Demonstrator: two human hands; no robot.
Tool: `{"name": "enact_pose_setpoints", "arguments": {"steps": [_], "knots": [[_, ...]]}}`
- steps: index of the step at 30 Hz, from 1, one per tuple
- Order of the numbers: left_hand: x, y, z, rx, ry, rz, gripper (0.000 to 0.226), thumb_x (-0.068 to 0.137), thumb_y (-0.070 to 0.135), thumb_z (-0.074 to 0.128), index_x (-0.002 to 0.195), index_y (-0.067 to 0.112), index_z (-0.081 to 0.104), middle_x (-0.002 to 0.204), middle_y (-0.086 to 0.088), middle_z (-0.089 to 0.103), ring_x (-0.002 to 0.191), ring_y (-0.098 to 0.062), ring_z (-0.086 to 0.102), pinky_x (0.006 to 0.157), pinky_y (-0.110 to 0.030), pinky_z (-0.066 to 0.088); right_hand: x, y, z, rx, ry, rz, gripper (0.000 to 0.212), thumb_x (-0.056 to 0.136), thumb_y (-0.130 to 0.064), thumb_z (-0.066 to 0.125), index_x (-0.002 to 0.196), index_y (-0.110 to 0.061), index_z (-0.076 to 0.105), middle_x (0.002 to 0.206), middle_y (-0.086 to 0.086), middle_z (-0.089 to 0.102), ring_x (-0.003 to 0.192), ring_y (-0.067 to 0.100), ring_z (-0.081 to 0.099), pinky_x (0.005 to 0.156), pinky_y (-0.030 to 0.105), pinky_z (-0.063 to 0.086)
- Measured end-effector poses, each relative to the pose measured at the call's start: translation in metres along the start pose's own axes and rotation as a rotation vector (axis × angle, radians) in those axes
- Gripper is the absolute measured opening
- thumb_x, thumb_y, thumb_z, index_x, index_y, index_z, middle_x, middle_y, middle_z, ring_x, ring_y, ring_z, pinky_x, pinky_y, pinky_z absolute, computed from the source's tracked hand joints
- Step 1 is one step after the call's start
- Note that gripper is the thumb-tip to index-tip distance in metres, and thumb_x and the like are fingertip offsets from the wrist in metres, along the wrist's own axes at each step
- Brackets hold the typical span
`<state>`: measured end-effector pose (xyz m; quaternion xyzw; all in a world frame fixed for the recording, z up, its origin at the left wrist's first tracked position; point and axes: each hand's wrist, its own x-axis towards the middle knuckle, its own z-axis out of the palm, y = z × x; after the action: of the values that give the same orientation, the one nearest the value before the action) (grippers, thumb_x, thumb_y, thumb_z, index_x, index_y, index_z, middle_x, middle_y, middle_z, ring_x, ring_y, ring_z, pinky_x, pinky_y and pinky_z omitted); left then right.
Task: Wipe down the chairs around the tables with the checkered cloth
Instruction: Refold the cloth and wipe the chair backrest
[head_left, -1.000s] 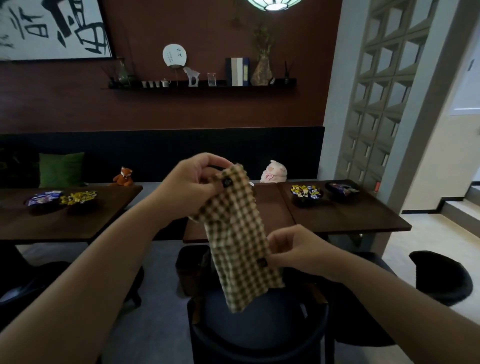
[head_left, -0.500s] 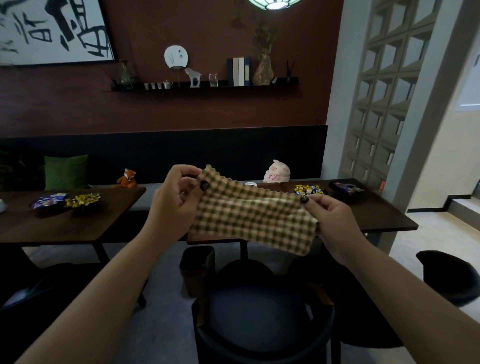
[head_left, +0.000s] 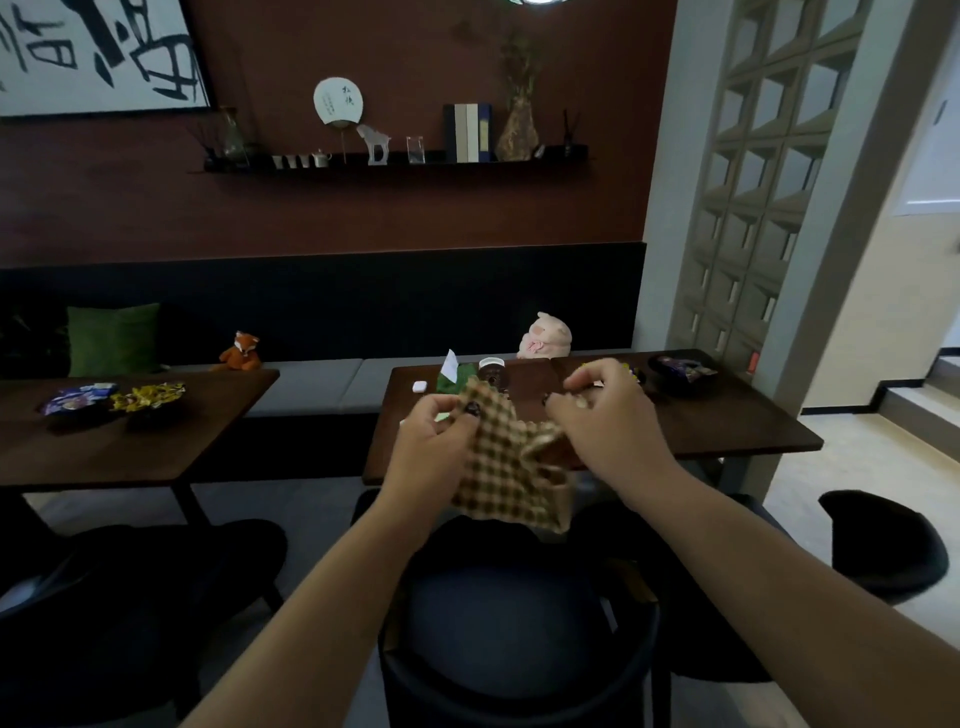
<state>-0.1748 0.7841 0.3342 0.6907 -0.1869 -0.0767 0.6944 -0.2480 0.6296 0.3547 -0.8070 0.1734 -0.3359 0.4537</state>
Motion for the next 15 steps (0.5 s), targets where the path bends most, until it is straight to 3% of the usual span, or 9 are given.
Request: {"name": "enact_pose_setpoints", "arguments": {"steps": [2, 3, 6, 10, 13, 15], "knots": [[-0.005, -0.002, 0.014, -0.07, -0.048, -0.03, 0.012, 0.099, 0.018, 0.05, 0.106, 0.019, 0.06, 0.08, 0.008, 0.074, 0.069, -0.004, 0.07, 0.052, -0.016, 0.051, -0.002, -0.009, 0.004, 0.114, -0.081, 0.09, 0.02, 0.081, -0.019, 0.07, 0.092, -0.019, 0.054, 0.092, 0.006, 0.066, 0.081, 0.019, 0.067, 0.075, 0.031, 0.057], [-0.006, -0.003, 0.021, -0.101, -0.066, -0.04, 0.014, 0.1, 0.018, 0.048, 0.106, 0.019, 0.06, 0.082, 0.006, 0.074, 0.072, -0.007, 0.071, 0.054, -0.018, 0.052, -0.003, -0.013, 0.004, 0.199, -0.12, 0.14, 0.021, 0.082, -0.016, 0.07, 0.096, -0.016, 0.055, 0.095, 0.009, 0.067, 0.081, 0.023, 0.069, 0.073, 0.038, 0.059], [-0.008, -0.008, 0.034, -0.22, -0.086, -0.1, 0.022, 0.101, 0.024, 0.043, 0.107, 0.018, 0.063, 0.095, -0.003, 0.075, 0.087, -0.019, 0.072, 0.067, -0.031, 0.057, -0.006, -0.014, 0.0, 0.451, -0.228, 0.248, 0.022, 0.087, -0.006, 0.064, 0.106, -0.012, 0.053, 0.091, 0.012, 0.071, 0.072, 0.02, 0.073, 0.062, 0.03, 0.06], [-0.009, -0.02, 0.042, -0.397, -0.154, -0.155, 0.025, 0.093, 0.024, 0.057, 0.113, 0.012, 0.063, 0.104, -0.012, 0.073, 0.093, -0.028, 0.071, 0.072, -0.036, 0.058, -0.008, 0.007, -0.012, 0.54, -0.339, 0.214, 0.029, 0.092, 0.005, 0.05, 0.113, -0.015, 0.052, 0.091, 0.001, 0.075, 0.082, 0.017, 0.073, 0.067, 0.027, 0.06], [-0.012, -0.035, 0.051, -0.424, -0.131, -0.163, 0.025, 0.092, 0.005, 0.057, 0.115, 0.013, 0.063, 0.105, -0.009, 0.074, 0.094, -0.025, 0.071, 0.066, -0.032, 0.058, -0.009, 0.036, -0.023, 0.376, -0.072, 0.07, 0.038, 0.084, 0.006, 0.062, 0.11, -0.02, 0.056, 0.095, -0.004, 0.072, 0.091, 0.008, 0.068, 0.074, 0.017, 0.055], [-0.012, -0.043, 0.061, -0.472, -0.119, -0.184, 0.028, 0.093, 0.001, 0.055, 0.116, 0.013, 0.063, 0.107, -0.009, 0.073, 0.096, -0.024, 0.071, 0.066, -0.031, 0.058, -0.008, 0.057, -0.033, 0.249, 0.005, 0.13, 0.044, 0.077, -0.006, 0.074, 0.113, -0.024, 0.056, 0.102, -0.011, 0.065, 0.094, 0.004, 0.062, 0.074, 0.014, 0.049]]}}
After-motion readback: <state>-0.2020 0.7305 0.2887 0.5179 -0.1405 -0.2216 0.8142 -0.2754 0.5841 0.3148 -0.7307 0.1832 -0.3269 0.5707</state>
